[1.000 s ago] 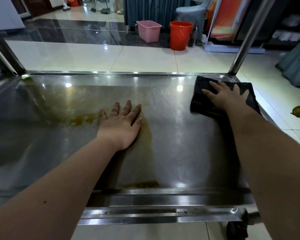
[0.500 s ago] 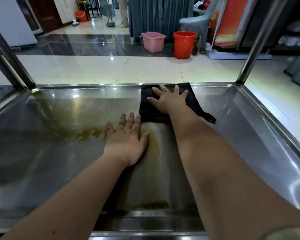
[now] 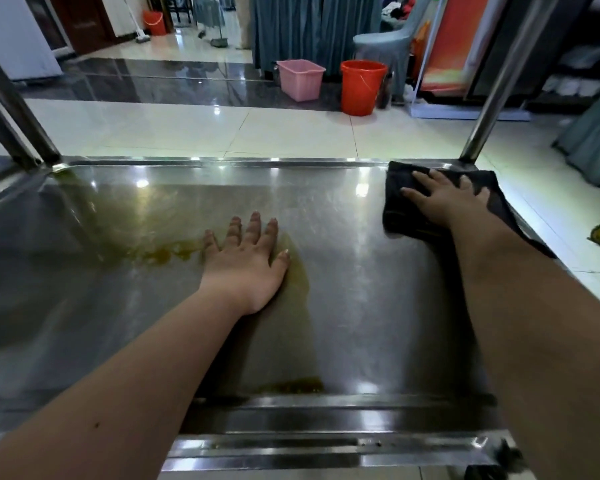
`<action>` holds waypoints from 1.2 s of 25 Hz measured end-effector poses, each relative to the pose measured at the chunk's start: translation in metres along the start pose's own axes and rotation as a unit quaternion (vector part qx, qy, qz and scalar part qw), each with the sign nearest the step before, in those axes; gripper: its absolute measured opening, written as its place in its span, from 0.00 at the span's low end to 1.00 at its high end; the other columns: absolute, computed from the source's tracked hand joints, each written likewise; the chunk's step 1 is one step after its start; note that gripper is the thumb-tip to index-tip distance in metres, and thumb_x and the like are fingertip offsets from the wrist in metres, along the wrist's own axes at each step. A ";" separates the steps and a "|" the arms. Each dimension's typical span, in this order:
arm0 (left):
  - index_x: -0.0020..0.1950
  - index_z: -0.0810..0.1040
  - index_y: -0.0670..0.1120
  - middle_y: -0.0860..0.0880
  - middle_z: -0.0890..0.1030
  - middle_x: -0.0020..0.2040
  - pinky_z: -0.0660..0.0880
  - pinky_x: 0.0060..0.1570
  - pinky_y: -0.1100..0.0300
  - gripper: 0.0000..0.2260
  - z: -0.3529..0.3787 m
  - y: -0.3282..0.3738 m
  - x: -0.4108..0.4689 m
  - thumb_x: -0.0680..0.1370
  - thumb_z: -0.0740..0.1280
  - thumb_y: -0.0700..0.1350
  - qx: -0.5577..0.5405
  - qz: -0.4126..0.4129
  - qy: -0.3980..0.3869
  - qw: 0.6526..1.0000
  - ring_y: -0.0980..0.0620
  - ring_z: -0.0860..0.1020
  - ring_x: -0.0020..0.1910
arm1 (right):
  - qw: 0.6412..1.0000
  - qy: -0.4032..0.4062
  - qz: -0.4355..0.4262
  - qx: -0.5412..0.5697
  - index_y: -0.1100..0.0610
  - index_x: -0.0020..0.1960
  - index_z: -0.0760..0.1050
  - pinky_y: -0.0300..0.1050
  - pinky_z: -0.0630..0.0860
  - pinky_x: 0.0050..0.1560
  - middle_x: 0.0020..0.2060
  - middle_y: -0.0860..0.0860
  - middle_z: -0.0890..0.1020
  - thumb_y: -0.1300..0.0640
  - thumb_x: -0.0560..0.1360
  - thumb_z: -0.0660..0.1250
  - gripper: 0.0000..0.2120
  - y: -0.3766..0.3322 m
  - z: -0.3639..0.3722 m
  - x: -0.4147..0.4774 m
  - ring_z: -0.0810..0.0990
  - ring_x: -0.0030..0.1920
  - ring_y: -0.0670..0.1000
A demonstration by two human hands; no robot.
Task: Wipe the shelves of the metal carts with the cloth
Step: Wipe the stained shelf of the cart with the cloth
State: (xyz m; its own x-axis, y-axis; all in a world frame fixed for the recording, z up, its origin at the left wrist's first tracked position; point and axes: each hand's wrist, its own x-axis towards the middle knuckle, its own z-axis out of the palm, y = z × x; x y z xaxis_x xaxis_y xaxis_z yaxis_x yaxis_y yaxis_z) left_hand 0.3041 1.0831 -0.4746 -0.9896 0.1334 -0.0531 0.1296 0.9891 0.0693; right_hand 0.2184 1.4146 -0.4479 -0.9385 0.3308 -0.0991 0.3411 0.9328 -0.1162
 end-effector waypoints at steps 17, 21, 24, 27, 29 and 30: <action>0.80 0.46 0.55 0.52 0.44 0.81 0.42 0.74 0.38 0.27 -0.004 0.001 -0.003 0.82 0.46 0.60 -0.012 0.000 0.001 1.000 0.46 0.44 0.79 | 1.000 -0.005 -0.018 -0.022 0.32 0.76 0.45 0.69 0.37 0.72 0.79 0.40 0.46 0.27 0.75 0.44 0.31 0.046 0.014 -0.111 0.41 0.78 0.60; 0.80 0.47 0.53 0.50 0.45 0.81 0.43 0.73 0.36 0.25 -0.004 0.000 -0.004 0.83 0.46 0.57 -0.012 -0.001 0.007 1.000 0.44 0.45 0.79 | 0.999 0.017 -0.044 -0.027 0.33 0.76 0.44 0.73 0.37 0.70 0.79 0.41 0.45 0.27 0.75 0.42 0.32 -0.003 0.028 -0.152 0.41 0.77 0.64; 0.80 0.48 0.53 0.50 0.46 0.81 0.42 0.73 0.37 0.24 -0.003 -0.001 -0.003 0.84 0.47 0.54 -0.027 0.001 0.011 1.000 0.45 0.45 0.79 | 0.992 0.011 -0.122 -0.035 0.34 0.77 0.44 0.74 0.36 0.68 0.79 0.41 0.45 0.27 0.75 0.42 0.32 -0.077 0.042 -0.188 0.40 0.76 0.67; 0.80 0.49 0.53 0.52 0.47 0.81 0.42 0.74 0.39 0.25 -0.002 -0.006 -0.005 0.83 0.48 0.52 -0.042 0.002 0.019 0.999 0.46 0.46 0.79 | 0.987 0.004 -0.156 -0.035 0.34 0.76 0.45 0.73 0.34 0.68 0.79 0.41 0.45 0.27 0.75 0.42 0.31 -0.109 0.048 -0.212 0.38 0.76 0.66; 0.80 0.50 0.54 0.52 0.48 0.81 0.42 0.74 0.39 0.24 -0.002 -0.008 -0.004 0.83 0.48 0.53 -0.041 0.009 0.019 0.999 0.46 0.47 0.79 | 0.989 0.015 -0.144 -0.029 0.32 0.76 0.46 0.72 0.34 0.69 0.78 0.40 0.47 0.27 0.75 0.44 0.31 -0.087 0.046 -0.209 0.39 0.77 0.63; 0.80 0.51 0.54 0.52 0.48 0.81 0.42 0.74 0.39 0.24 -0.002 -0.008 -0.005 0.83 0.48 0.54 -0.040 0.012 0.017 0.999 0.46 0.47 0.79 | 0.991 0.021 -0.128 -0.026 0.32 0.76 0.47 0.71 0.35 0.70 0.78 0.39 0.47 0.26 0.74 0.45 0.31 -0.064 0.044 -0.205 0.41 0.78 0.62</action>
State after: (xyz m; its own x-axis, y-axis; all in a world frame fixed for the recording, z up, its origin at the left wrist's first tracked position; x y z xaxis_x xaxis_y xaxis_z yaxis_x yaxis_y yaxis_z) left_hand 0.3078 1.0744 -0.4733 -0.9879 0.1541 -0.0176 0.1498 0.9774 0.1491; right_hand 0.3913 1.2812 -0.4633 -0.9957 0.0875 -0.0317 0.0898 0.9926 -0.0812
